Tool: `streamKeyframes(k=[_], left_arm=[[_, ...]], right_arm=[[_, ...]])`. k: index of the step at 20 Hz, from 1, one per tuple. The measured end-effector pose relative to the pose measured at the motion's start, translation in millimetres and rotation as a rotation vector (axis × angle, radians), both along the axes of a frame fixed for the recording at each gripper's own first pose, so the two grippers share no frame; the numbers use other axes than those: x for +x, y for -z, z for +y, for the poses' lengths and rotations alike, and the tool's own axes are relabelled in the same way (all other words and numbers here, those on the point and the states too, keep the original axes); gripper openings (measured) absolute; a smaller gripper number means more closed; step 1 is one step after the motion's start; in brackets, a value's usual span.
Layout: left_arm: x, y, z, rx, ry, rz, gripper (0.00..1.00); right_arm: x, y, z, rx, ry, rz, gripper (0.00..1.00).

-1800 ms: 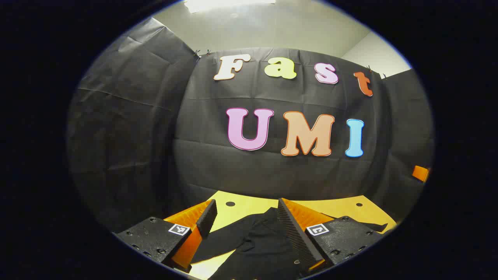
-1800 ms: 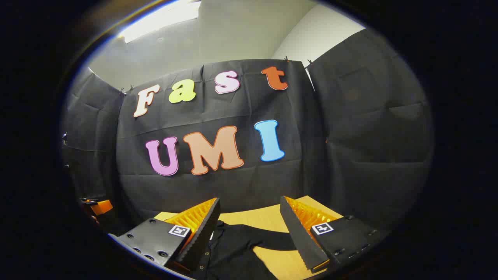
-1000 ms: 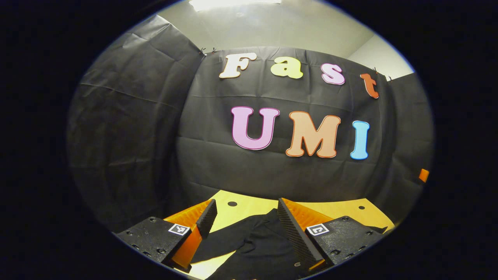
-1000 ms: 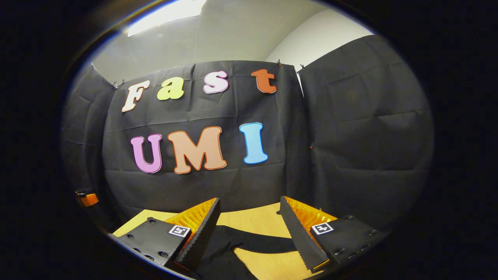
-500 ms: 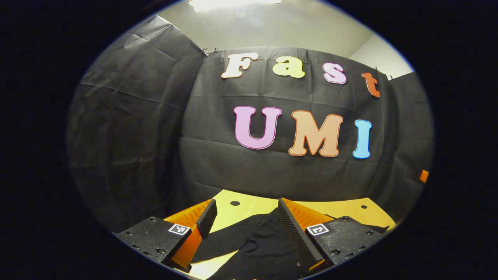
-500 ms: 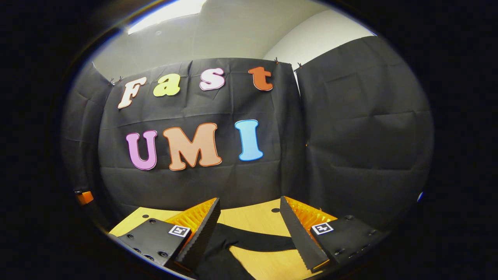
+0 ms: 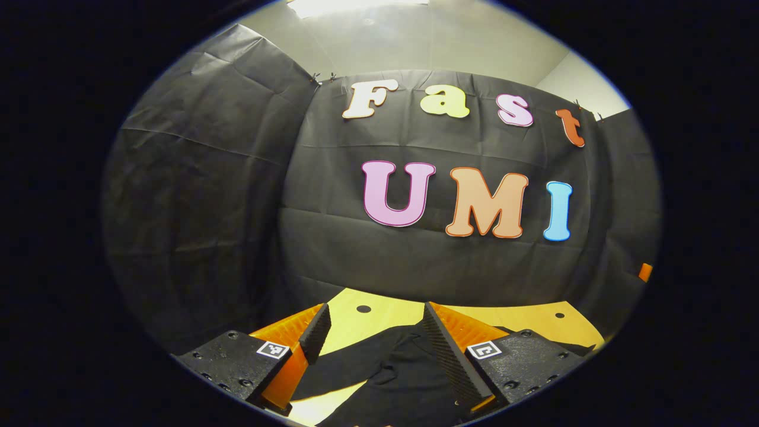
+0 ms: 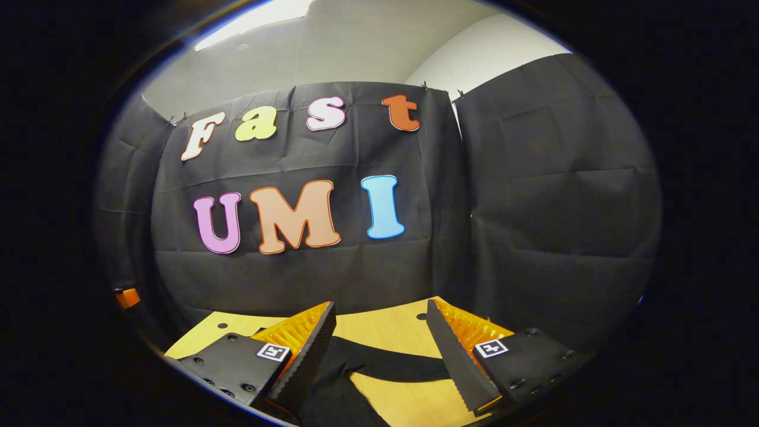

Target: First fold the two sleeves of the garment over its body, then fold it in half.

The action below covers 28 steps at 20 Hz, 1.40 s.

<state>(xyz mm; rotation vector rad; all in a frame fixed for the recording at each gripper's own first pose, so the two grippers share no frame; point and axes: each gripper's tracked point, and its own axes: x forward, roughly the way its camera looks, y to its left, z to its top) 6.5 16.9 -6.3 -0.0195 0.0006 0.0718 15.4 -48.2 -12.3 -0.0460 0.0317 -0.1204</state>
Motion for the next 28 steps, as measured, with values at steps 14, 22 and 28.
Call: streamKeyframes(k=[14,22,28], left_arm=[[4.4,3.5,-7.0,0.019,-0.007,0.009,0.92],[5.2,9.5,7.3,0.052,-0.077,0.031,0.91],[5.3,13.8,8.4,0.094,-0.127,0.059,0.92]], right_arm=[[15.1,15.9,-27.4,-0.006,0.018,0.058,0.94],[46.5,84.5,-108.3,-0.025,0.130,0.180,0.94],[71.8,153.1,-166.0,0.046,0.208,0.305,0.97]])
